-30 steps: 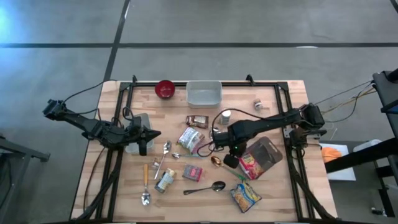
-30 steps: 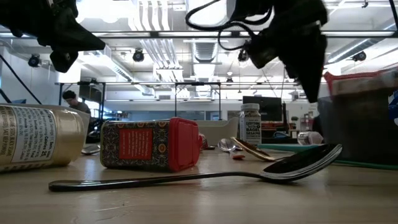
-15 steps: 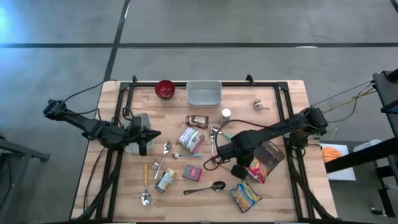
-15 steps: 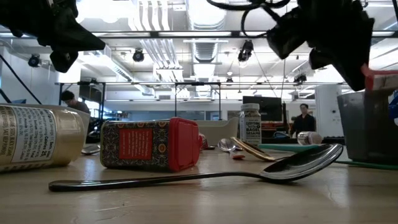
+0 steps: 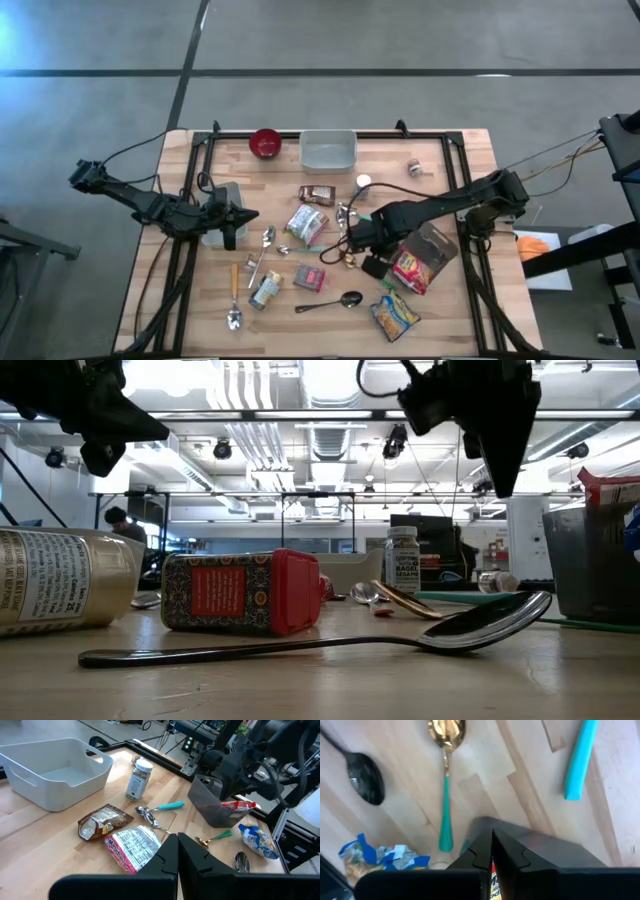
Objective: Pick & Place Food Item
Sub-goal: Adjust the black bin
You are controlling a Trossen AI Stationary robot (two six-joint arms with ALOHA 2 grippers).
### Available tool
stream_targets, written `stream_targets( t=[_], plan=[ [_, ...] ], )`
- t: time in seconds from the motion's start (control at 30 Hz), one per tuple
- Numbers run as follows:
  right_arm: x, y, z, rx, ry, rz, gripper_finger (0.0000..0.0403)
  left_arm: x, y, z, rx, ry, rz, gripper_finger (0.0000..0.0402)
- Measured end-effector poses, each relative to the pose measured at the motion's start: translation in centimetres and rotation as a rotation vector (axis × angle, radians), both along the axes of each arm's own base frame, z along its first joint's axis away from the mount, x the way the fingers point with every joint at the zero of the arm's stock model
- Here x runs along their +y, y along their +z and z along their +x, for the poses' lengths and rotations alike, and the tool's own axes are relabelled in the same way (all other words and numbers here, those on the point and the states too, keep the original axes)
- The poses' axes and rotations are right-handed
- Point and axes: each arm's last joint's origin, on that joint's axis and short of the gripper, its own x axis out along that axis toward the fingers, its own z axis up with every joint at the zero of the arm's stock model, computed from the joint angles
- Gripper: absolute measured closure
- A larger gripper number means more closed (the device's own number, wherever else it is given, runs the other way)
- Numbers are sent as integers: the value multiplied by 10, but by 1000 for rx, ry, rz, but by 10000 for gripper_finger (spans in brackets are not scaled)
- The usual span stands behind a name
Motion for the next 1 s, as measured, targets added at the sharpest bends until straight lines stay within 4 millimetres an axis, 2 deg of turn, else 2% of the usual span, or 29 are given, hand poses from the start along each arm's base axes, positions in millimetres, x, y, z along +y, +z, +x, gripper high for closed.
stream_targets(
  t=[0.3,0.53,1.0],
  plan=[
    [-2,-17,7,67,-5,22,391,0,0,0,0,0,0,401],
    [-1,-26,2,118,-17,58,391,0,0,0,0,0,1,401],
    [18,-27,-12,226,-10,113,391,0,0,0,1,-1,3,401]
  ],
)
